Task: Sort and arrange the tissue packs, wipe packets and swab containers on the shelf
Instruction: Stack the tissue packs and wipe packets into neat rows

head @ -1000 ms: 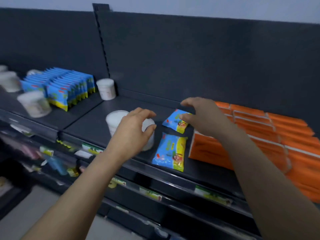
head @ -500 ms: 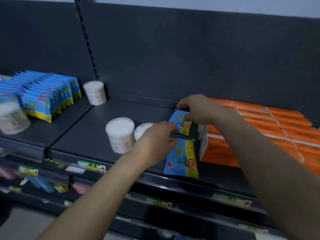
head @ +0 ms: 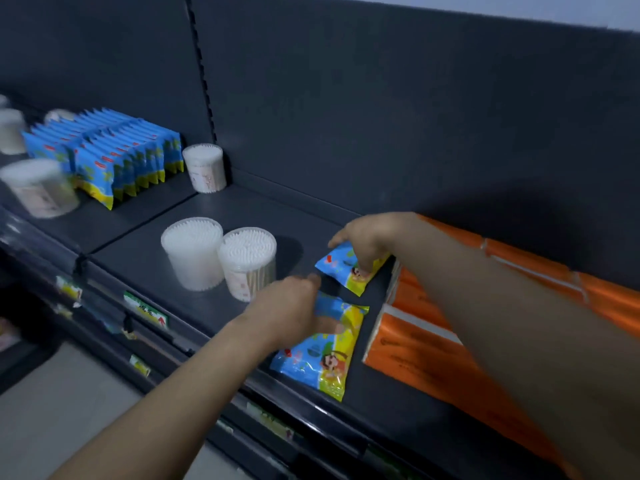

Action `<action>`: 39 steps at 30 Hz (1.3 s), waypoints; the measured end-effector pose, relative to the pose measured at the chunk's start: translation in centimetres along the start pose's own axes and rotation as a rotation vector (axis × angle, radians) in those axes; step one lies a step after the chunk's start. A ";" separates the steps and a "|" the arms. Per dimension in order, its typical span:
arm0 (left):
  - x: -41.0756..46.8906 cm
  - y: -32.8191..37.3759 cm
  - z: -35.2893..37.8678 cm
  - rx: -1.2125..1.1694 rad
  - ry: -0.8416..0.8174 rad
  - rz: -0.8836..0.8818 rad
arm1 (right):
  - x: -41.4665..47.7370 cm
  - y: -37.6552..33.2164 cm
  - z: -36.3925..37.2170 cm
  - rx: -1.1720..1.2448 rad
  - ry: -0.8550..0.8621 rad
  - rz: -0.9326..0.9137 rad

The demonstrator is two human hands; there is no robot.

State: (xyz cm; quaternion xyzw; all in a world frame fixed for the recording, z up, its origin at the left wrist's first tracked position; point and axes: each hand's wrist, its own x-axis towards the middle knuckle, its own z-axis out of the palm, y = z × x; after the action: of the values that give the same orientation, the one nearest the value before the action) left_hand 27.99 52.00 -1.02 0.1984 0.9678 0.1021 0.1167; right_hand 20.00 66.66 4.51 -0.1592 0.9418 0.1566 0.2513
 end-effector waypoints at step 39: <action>-11.8 -26.8 -12.6 -1.109 0.773 -0.235 | 5.8 -21.6 -17.6 0.592 0.876 -0.059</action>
State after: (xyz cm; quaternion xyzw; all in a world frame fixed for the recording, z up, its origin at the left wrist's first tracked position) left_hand 25.49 21.12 6.60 -0.0477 0.7597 0.6327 -0.1423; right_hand 15.93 39.34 11.36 -0.1583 0.9576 -0.2043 -0.1270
